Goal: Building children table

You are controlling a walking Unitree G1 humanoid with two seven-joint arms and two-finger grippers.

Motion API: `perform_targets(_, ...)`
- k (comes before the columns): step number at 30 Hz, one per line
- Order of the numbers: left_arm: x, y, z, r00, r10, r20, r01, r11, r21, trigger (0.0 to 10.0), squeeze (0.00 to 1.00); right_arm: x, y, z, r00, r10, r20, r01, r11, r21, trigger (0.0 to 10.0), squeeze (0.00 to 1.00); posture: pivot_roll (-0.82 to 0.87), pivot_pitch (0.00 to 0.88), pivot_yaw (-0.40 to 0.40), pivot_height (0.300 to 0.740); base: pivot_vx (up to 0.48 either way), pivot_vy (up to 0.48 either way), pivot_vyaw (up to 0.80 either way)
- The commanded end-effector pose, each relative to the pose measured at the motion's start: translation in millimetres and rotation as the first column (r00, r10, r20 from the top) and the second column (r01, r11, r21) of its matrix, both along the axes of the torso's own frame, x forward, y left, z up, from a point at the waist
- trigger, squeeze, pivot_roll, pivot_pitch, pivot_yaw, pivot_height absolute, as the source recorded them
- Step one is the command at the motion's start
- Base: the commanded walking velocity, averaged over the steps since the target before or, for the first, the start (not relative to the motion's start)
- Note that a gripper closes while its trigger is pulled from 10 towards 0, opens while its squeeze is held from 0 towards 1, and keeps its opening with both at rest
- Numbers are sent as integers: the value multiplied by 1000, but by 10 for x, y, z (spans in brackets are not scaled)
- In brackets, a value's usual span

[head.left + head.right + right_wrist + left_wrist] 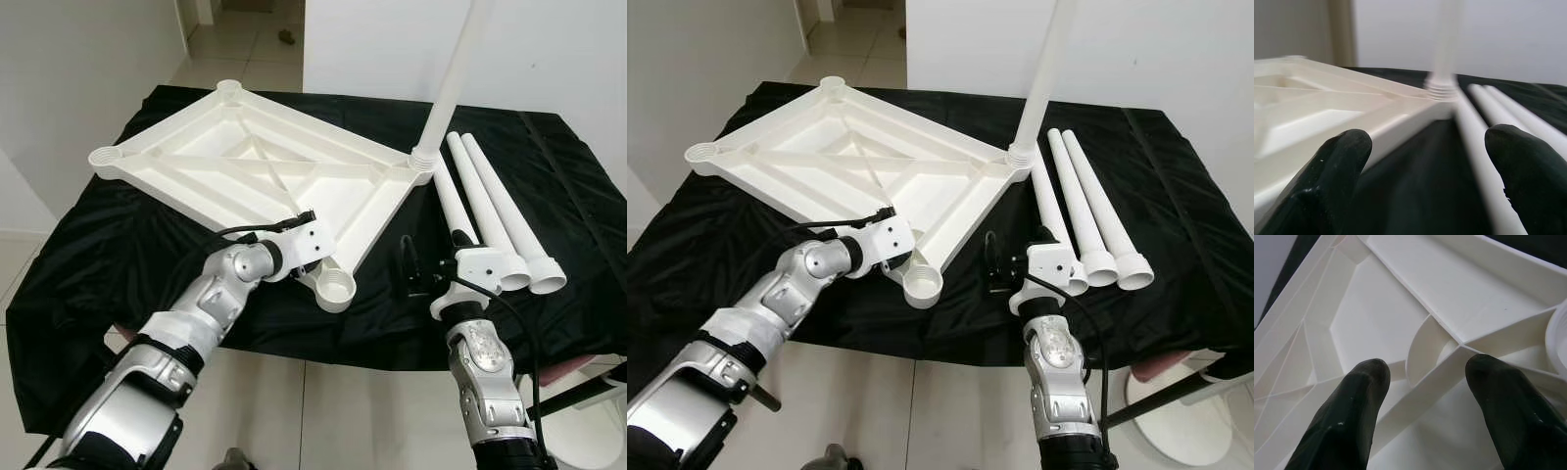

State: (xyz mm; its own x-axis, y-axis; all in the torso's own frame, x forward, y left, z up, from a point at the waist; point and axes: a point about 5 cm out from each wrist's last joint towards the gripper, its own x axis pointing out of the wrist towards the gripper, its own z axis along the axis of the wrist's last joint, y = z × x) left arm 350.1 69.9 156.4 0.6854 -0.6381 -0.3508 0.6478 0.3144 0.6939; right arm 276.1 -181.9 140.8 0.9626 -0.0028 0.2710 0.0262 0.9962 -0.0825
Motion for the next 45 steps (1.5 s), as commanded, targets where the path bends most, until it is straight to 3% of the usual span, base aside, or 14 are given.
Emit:
perform_targets(1,-16,107,-103,996,-28,-85,32,998,47,10000,0,-46,-98,-21,997,-76,-3,76,997,3,10000,0,69,58,36,740,0,0,0)
perform_targets(7,26,292,-102,989,-50,-140,59,996,62,10000,0,-143,-186,-66,981,-196,-8,196,980,28,10000,0,63,61,46,740,0,0,0)
perform_targets(13,93,367,-63,987,-31,-156,40,998,54,10000,0,-164,-137,-86,982,-187,-16,187,982,33,10000,0,61,63,51,740,0,0,0)
perform_targets(20,256,470,31,979,41,-200,-39,999,15,10000,0,-147,-65,-78,987,-162,-17,163,986,24,10000,0,63,66,51,740,0,0,0)
perform_targets(24,386,529,111,968,138,-212,-146,989,-25,10000,0,-135,-41,-68,988,-154,-15,155,988,17,10000,0,60,69,52,740,0,0,0)
perform_targets(29,414,535,124,967,149,-208,-155,988,-16,10000,0,-137,-37,-73,988,-154,-18,155,988,16,10000,0,57,70,54,740,0,0,0)
perform_targets(45,460,447,116,974,126,-190,-105,987,118,10000,0,-145,-21,-74,988,-156,-22,156,988,12,10000,0,51,77,70,740,0,0,0)
